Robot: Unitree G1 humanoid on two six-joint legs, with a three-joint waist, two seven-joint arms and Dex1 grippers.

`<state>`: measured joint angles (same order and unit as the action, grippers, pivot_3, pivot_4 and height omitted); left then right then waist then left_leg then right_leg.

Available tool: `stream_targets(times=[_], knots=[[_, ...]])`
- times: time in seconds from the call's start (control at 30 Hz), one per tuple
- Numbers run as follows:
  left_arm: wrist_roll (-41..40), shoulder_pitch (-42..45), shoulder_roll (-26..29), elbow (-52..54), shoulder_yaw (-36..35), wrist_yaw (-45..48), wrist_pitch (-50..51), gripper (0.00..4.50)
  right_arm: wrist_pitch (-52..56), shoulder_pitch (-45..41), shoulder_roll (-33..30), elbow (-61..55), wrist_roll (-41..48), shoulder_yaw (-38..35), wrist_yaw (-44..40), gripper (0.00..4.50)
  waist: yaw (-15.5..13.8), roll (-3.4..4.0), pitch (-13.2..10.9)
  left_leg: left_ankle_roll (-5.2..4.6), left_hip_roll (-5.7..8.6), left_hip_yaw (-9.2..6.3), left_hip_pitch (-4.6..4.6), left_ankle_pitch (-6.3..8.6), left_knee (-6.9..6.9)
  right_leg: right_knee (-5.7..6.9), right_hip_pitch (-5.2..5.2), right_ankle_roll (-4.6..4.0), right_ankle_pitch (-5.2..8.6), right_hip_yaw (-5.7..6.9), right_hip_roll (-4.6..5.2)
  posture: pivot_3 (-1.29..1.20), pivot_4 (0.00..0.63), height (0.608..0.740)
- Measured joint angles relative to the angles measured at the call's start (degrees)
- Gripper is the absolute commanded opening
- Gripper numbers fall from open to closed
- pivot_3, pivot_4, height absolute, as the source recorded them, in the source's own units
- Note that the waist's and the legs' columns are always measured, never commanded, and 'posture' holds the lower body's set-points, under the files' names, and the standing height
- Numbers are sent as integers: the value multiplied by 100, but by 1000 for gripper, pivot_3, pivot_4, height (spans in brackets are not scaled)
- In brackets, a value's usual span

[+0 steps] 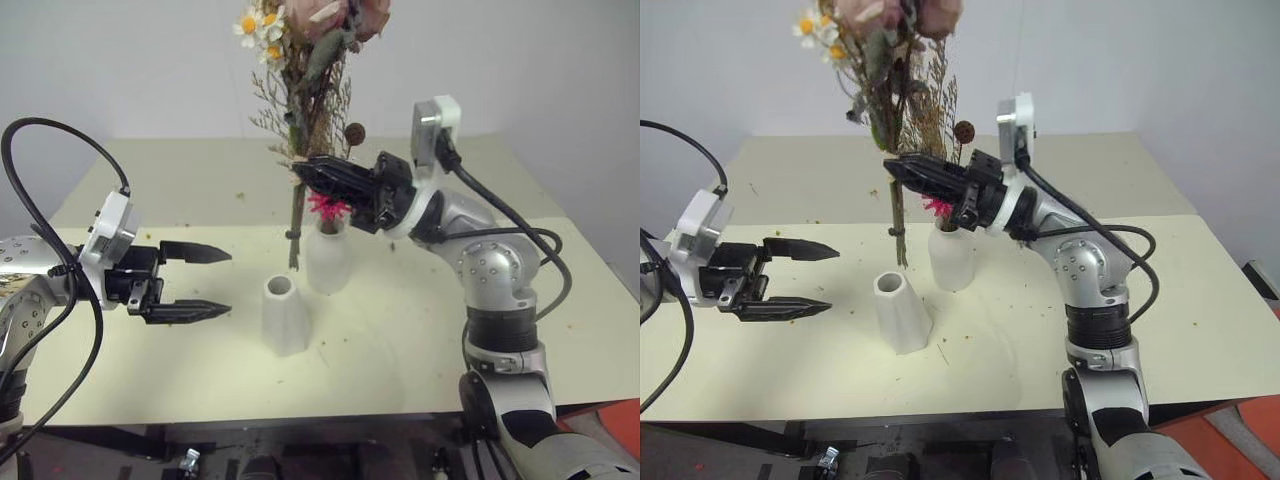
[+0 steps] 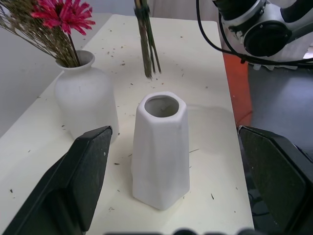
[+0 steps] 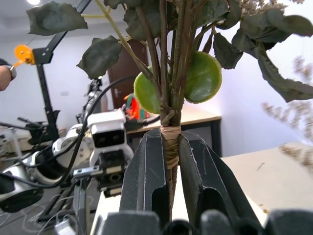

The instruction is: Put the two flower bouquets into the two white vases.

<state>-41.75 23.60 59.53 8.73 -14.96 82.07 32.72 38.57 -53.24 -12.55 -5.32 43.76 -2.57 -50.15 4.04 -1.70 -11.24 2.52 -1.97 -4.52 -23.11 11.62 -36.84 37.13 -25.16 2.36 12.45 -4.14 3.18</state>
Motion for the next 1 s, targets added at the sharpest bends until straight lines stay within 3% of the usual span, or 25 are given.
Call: stream_targets(times=[0.8, 1.0], knots=[[-311, -909, 245, 616, -866, -272, 249, 4500, -268, 400, 150, 202, -436, 665, -234, 180, 0, 0, 0, 0, -2, 0, 1, 0, 1, -1, 0, 4, 3, 1, 0, 0, 150, 740], [-321, -1020, 245, 620, -891, -277, 256, 4500, -793, 752, 78, 212, -894, 939, -477, 180, -3, 0, 0, 0, -1, 0, 1, 0, 1, -1, 0, 16, 10, 1, 0, 0, 150, 740]])
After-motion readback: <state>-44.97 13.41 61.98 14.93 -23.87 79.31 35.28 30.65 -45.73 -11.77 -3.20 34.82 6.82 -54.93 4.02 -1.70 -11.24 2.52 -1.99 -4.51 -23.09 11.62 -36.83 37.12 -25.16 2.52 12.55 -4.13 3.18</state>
